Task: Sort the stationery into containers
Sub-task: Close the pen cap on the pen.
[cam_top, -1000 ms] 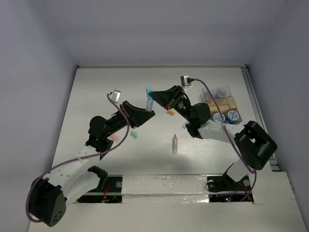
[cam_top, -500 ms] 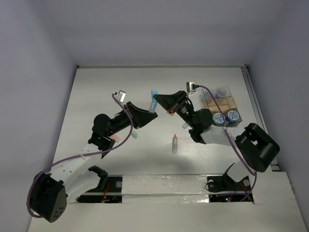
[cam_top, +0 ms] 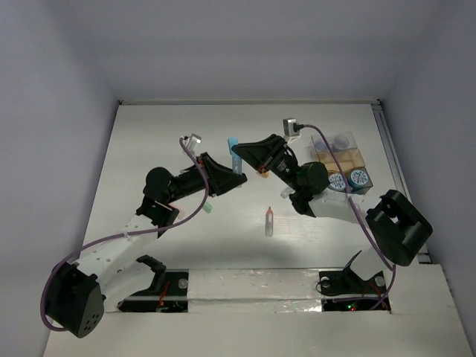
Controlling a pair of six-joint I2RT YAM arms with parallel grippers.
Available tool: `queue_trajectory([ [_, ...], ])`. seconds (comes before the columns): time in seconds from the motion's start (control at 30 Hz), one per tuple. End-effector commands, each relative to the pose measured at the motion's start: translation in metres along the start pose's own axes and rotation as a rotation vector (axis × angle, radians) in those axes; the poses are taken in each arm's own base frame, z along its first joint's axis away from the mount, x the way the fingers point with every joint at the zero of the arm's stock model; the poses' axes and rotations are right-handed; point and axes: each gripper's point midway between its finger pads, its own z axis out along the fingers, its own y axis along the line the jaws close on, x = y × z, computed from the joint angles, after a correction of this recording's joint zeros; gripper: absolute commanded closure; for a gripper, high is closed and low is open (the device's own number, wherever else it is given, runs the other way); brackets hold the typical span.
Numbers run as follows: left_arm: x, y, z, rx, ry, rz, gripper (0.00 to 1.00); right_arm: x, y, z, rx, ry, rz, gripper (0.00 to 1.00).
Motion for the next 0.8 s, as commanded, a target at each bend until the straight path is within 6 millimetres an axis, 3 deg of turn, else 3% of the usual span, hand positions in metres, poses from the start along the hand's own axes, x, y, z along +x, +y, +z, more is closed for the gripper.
queue_trajectory([
  [0.0, -0.068, -0.041, 0.014, 0.082, -0.179, 0.186, 1.0, 0.084, -0.002, -0.016, -0.016, 0.379, 0.069, 0.92],
  [0.3, -0.081, -0.046, 0.013, 0.06, -0.21, 0.216, 1.0, 0.087, 0.001, -0.02, -0.041, 0.394, 0.084, 0.92],
  [0.5, -0.075, -0.046, 0.005, 0.055, -0.217, 0.219, 1.0, 0.085, 0.01, -0.021, -0.064, 0.394, 0.055, 0.92],
  [0.67, -0.077, -0.05, -0.003, 0.025, -0.236, 0.248, 1.0, 0.094, -0.008, -0.03, 0.014, 0.43, 0.061, 0.93],
  [0.77, -0.084, -0.063, -0.008, 0.039, -0.254, 0.273, 1.0, 0.105, -0.025, -0.045, 0.079, 0.462, 0.077, 1.0],
])
